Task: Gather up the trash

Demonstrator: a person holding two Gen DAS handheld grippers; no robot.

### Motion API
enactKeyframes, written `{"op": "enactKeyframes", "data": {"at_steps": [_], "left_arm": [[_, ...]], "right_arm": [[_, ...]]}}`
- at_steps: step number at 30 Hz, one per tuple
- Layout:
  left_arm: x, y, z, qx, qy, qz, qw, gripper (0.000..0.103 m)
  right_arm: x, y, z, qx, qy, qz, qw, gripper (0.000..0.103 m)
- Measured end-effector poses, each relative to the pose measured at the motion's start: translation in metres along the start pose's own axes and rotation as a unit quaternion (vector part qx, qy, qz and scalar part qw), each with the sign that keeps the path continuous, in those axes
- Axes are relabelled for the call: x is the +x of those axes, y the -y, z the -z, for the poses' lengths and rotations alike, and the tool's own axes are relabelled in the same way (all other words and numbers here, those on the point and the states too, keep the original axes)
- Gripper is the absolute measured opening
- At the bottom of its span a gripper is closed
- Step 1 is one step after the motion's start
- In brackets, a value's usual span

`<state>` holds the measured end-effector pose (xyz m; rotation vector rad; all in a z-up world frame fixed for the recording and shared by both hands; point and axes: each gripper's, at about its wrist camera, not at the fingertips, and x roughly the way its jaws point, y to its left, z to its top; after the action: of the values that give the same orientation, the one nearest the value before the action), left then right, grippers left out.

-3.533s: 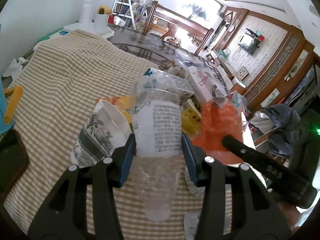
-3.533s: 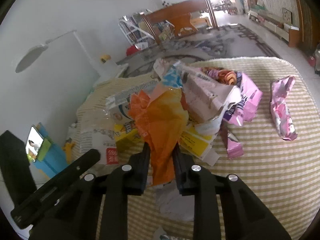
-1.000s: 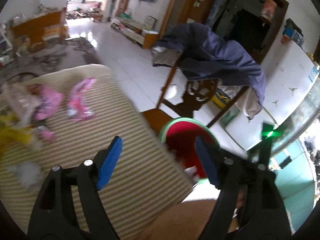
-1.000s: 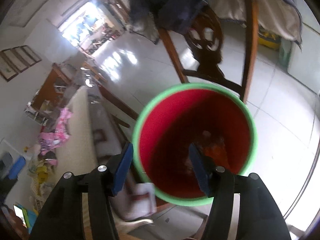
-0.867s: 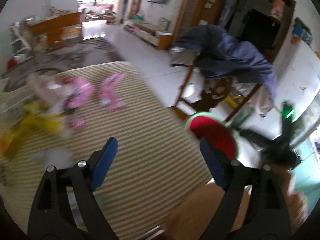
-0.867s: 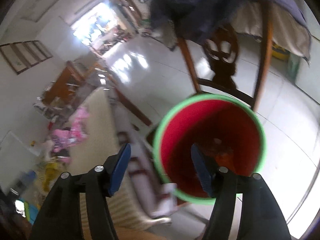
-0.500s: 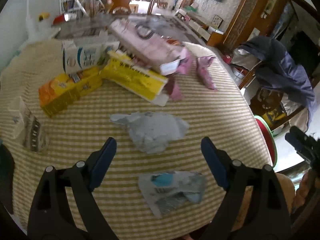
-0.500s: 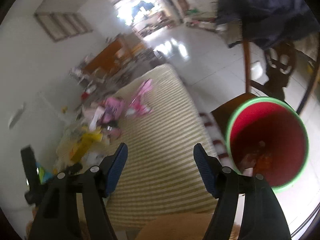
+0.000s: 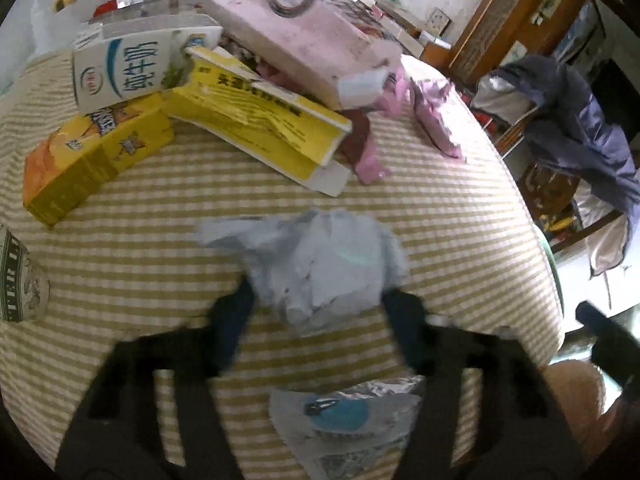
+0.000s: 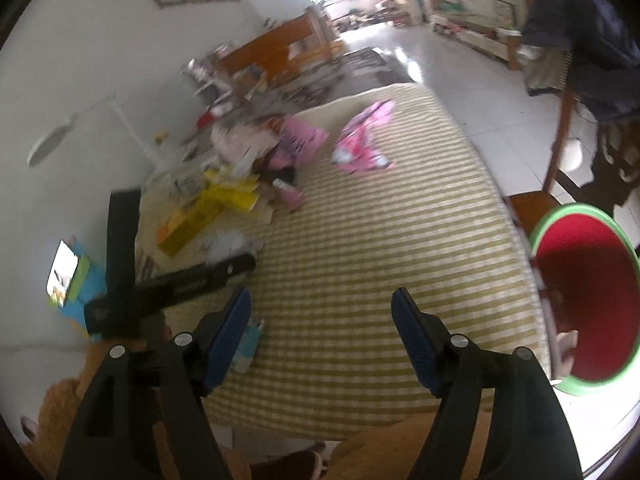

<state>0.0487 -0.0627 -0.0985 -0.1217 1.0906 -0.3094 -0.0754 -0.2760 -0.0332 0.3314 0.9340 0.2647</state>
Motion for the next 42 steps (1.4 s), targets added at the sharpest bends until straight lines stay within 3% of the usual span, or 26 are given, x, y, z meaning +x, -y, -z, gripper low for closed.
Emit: {"op": "enactKeyframes", "data": {"at_steps": [3, 9, 11, 15, 23, 26, 28, 30, 32, 38, 42], "left_arm": [[-0.014, -0.011, 0.003, -0.032, 0.021, 0.026, 0.9989, 0.05], [-0.038, -0.028, 0.005, -0.038, 0.062, -0.002, 0.9974, 0.05], [-0.041, -0.034, 0.007, -0.042, 0.063, -0.02, 0.9969, 0.05], [-0.039, -0.045, 0.009, -0.063, 0.052, -0.016, 0.9965, 0.052], [-0.034, -0.049, 0.008, -0.075, 0.049, -0.019, 0.9958, 0.053], [-0.032, -0.049, 0.011, -0.079, 0.044, -0.018, 0.9957, 0.054], [-0.031, -0.05, 0.011, -0.082, 0.041, -0.017, 0.9957, 0.054], [-0.031, -0.05, 0.011, -0.083, 0.04, -0.017, 0.9956, 0.054], [-0.031, -0.05, 0.012, -0.084, 0.04, -0.017, 0.9955, 0.054], [-0.032, -0.051, 0.012, -0.09, 0.04, -0.014, 0.995, 0.056], [-0.033, -0.053, 0.012, -0.094, 0.041, -0.012, 0.9946, 0.056]], "right_arm": [[0.01, -0.012, 0.004, -0.026, -0.017, -0.001, 1.0, 0.071], [0.039, -0.04, 0.01, -0.052, -0.068, -0.034, 0.996, 0.076], [0.052, -0.053, 0.012, -0.064, -0.091, -0.045, 0.993, 0.076], [0.07, -0.073, 0.012, -0.076, -0.111, -0.07, 0.988, 0.077], [0.099, -0.078, 0.022, -0.08, -0.133, -0.058, 0.986, 0.076], [0.102, -0.079, 0.022, -0.084, -0.13, -0.059, 0.986, 0.066], [0.103, -0.08, 0.024, -0.089, -0.132, -0.061, 0.985, 0.051], [0.105, -0.08, 0.026, -0.09, -0.138, -0.067, 0.984, 0.024], [0.106, -0.08, 0.027, -0.089, -0.139, -0.073, 0.984, 0.012], [0.094, -0.076, 0.023, -0.088, -0.113, -0.072, 0.987, 0.008], [0.09, -0.069, 0.023, -0.075, -0.107, -0.075, 0.989, 0.015]]}}
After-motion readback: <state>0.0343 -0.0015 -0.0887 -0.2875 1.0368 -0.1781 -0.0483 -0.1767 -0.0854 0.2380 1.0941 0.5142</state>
